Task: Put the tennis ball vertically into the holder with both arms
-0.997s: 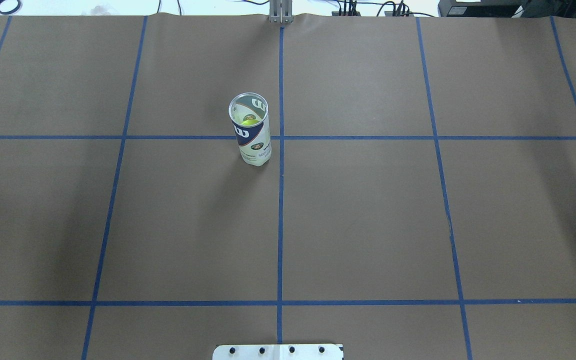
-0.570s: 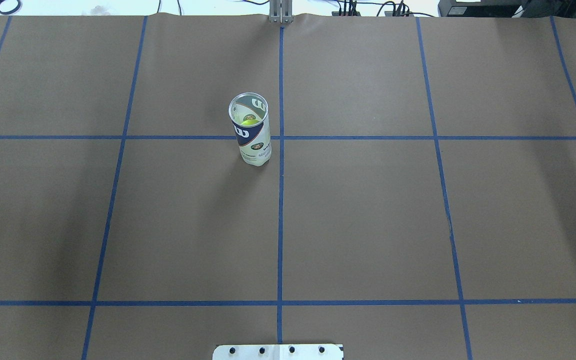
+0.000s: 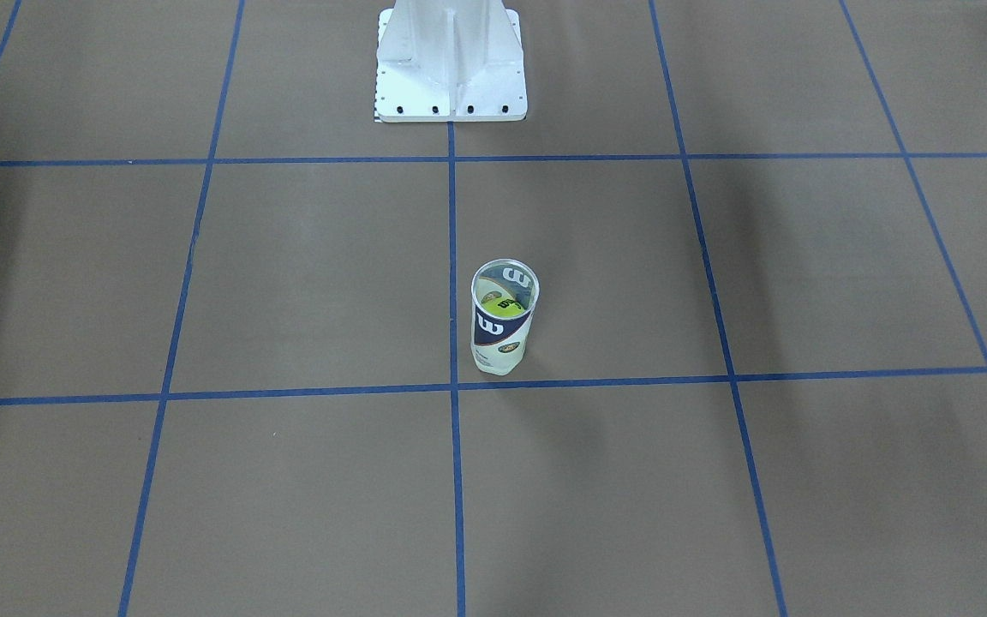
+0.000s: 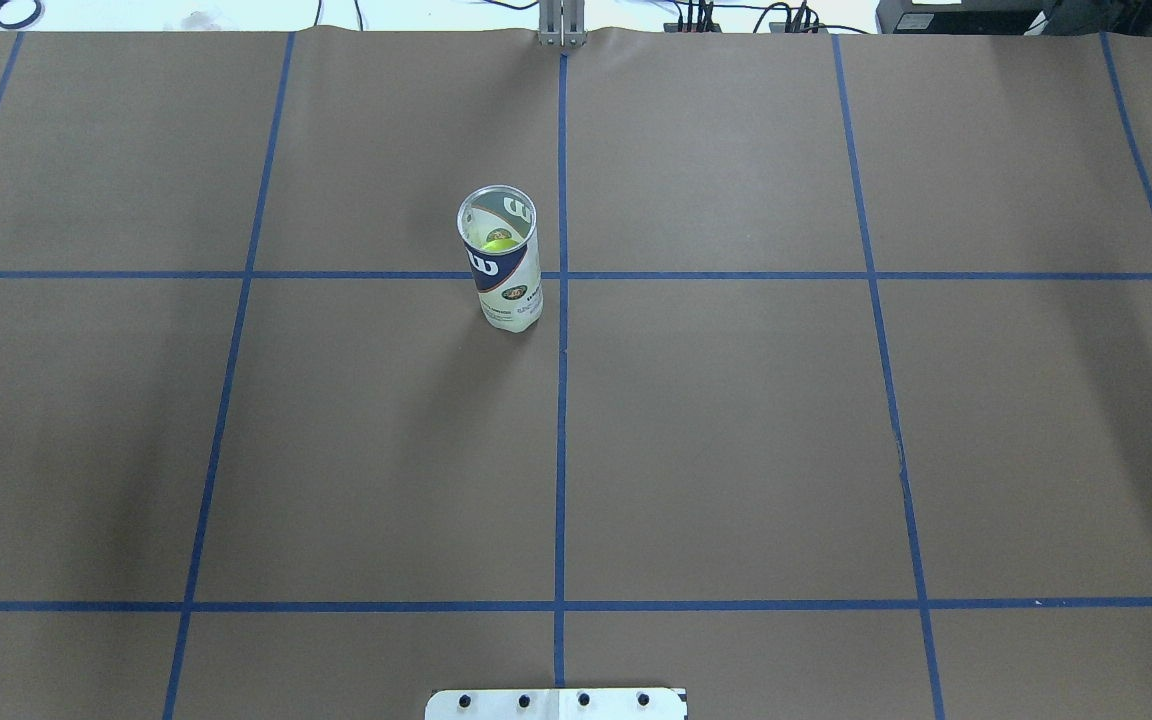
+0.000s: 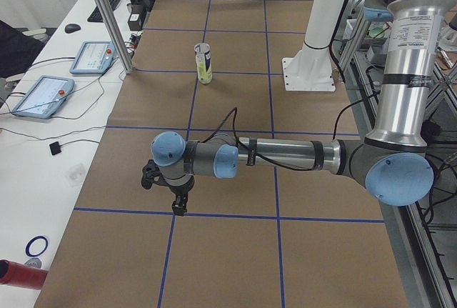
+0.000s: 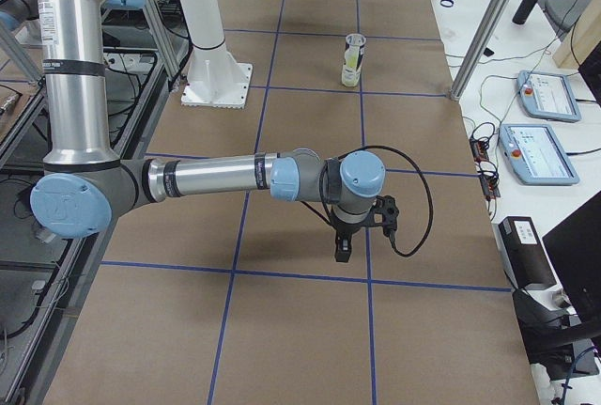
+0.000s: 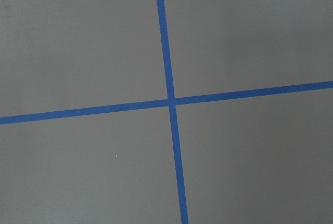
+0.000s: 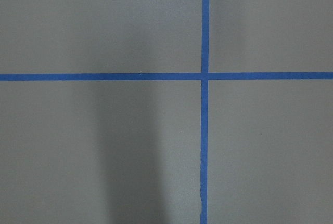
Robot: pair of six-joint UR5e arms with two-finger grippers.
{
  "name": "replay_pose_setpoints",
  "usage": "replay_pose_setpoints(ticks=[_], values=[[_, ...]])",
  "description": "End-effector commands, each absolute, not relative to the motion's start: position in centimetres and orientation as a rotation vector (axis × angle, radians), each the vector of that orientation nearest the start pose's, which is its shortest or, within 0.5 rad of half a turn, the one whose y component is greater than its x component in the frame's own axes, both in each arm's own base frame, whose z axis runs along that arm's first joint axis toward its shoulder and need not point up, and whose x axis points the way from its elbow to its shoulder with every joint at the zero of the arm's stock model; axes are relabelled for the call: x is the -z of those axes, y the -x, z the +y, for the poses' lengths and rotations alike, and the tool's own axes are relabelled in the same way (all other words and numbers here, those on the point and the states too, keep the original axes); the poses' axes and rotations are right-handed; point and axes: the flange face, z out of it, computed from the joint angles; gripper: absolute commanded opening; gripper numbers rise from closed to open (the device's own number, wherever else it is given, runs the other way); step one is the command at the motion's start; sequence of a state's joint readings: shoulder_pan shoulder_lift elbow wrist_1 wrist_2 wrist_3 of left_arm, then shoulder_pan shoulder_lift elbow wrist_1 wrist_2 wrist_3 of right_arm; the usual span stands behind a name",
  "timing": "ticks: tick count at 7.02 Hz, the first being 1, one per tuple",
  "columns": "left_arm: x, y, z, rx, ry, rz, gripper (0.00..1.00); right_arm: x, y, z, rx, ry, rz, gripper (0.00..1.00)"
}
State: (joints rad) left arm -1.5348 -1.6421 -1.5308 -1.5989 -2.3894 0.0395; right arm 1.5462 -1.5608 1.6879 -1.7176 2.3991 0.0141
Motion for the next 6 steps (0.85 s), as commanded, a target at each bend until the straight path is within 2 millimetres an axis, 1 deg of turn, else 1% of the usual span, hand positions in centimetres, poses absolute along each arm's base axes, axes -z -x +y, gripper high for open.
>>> replay_pose_setpoints(ticks=[1, 2, 4, 6], values=[[-63.4, 4.3, -52.9, -0.094, -0.061, 0.819, 0.99, -61.2, -4.8, -49.1, 0.001, 0.042, -0.829, 0.99], [-63.4, 4.3, -52.9, -0.094, -0.061, 0.821, 1.0, -61.3, -4.8, -49.0, 0.0, 0.043, -0.828, 0.99], [-62.4, 4.4, -52.4, -0.1, -0.083, 0.82, 1.0, -61.1, -4.8, -49.1, 0.002, 0.041, -0.828, 0.99], [-62.6, 4.8, -52.2, -0.09, -0.08, 0.821, 1.0, -61.1, -4.8, -49.1, 0.001, 0.038, -0.826, 0.99]])
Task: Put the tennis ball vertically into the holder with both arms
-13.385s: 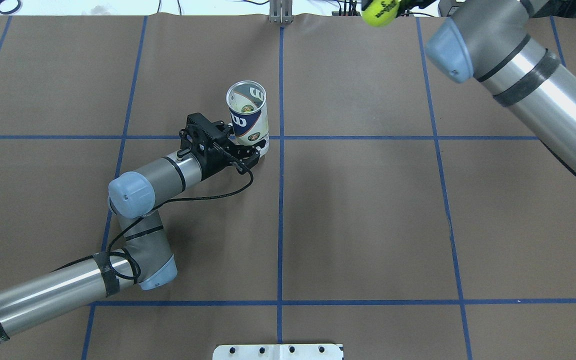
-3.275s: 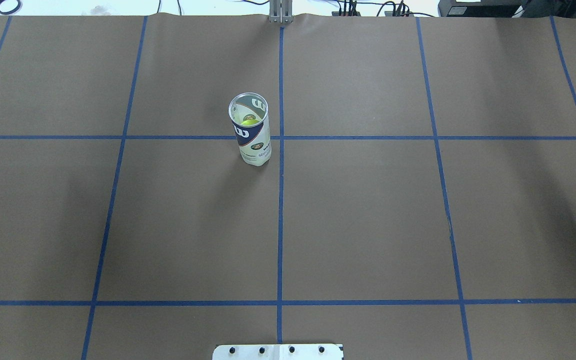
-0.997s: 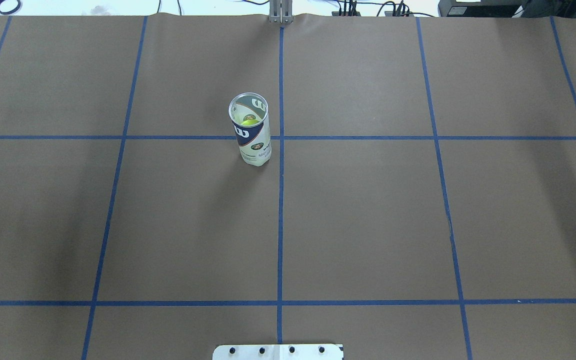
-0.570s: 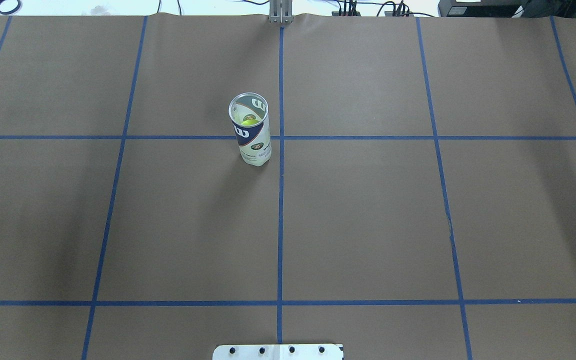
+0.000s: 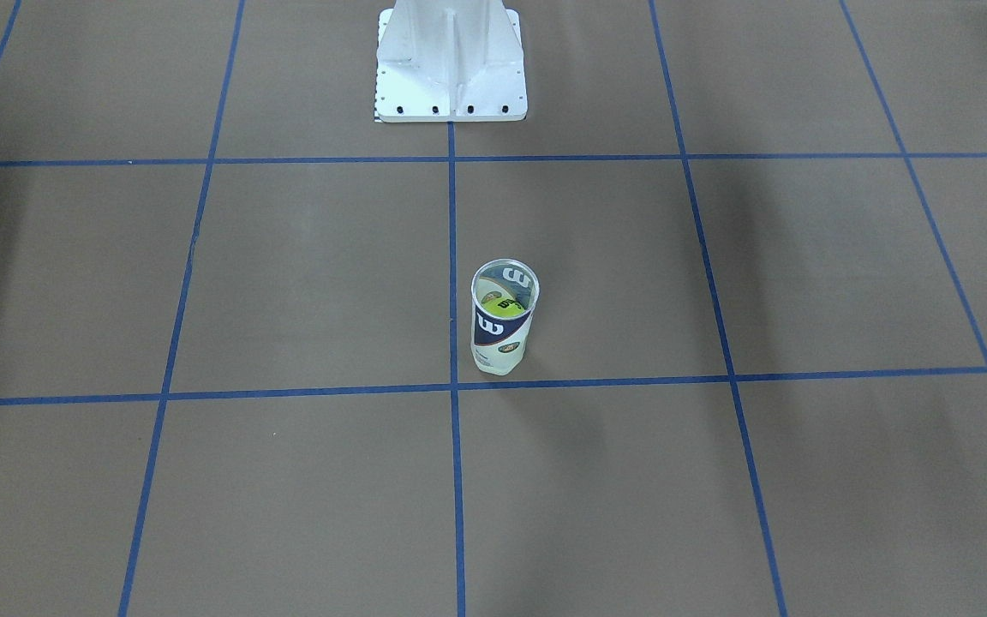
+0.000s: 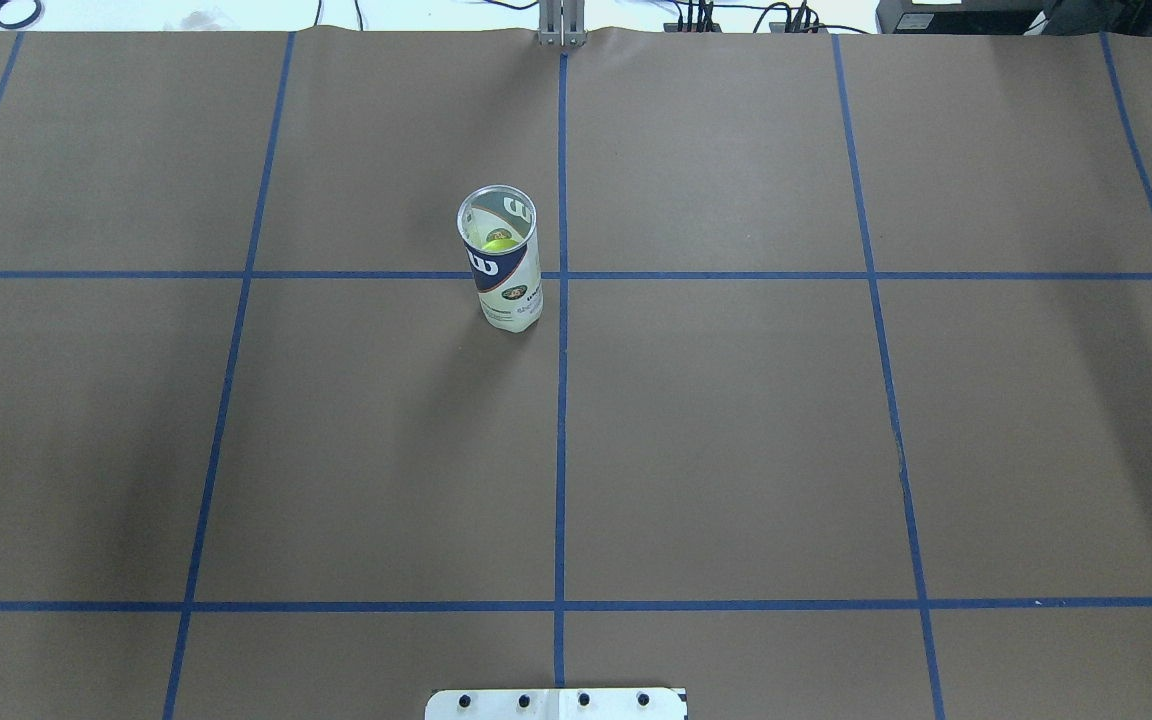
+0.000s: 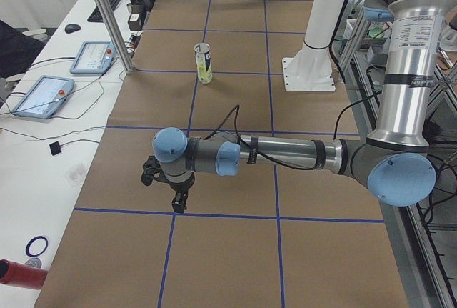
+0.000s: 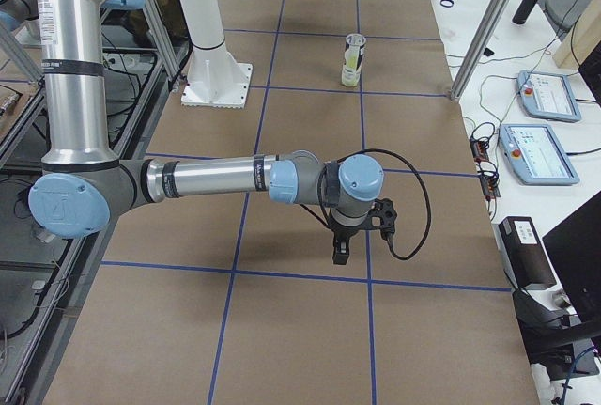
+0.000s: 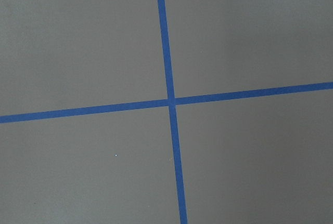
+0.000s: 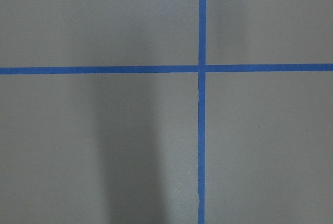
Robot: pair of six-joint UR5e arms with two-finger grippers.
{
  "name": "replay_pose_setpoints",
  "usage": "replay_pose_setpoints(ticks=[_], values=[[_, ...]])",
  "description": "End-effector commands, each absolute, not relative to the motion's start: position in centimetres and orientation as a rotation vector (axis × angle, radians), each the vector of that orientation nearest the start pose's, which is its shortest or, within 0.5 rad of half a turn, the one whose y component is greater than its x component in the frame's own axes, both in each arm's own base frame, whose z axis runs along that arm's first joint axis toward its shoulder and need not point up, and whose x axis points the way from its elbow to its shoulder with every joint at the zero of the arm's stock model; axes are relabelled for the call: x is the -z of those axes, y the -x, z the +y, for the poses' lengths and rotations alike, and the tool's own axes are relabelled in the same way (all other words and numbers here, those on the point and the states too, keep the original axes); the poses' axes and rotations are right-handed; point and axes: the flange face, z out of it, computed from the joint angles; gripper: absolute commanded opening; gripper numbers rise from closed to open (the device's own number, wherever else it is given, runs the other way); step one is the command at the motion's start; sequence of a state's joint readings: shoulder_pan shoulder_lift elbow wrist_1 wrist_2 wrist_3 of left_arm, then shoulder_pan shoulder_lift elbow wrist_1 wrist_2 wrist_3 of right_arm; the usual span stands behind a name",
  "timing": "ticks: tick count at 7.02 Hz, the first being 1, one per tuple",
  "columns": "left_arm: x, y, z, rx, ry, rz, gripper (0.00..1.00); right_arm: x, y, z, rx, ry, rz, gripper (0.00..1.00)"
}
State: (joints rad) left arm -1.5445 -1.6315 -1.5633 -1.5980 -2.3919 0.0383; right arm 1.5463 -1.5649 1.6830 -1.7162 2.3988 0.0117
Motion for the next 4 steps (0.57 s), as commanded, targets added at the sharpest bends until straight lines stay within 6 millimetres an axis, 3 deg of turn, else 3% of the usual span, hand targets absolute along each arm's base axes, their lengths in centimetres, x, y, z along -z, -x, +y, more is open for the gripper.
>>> replay_pose_setpoints(ticks=[1, 4], values=[[-62.82, 4.9, -51.9, -0.087, -0.078, 0.824, 0.99, -60.98, -4.8, -49.2, 0.002, 0.037, -0.826, 0.99], [-63.4, 4.88, -51.26, -0.083, -0.068, 0.829, 0.99, -60.53, -4.79, -49.35, 0.004, 0.029, -0.826, 0.99]])
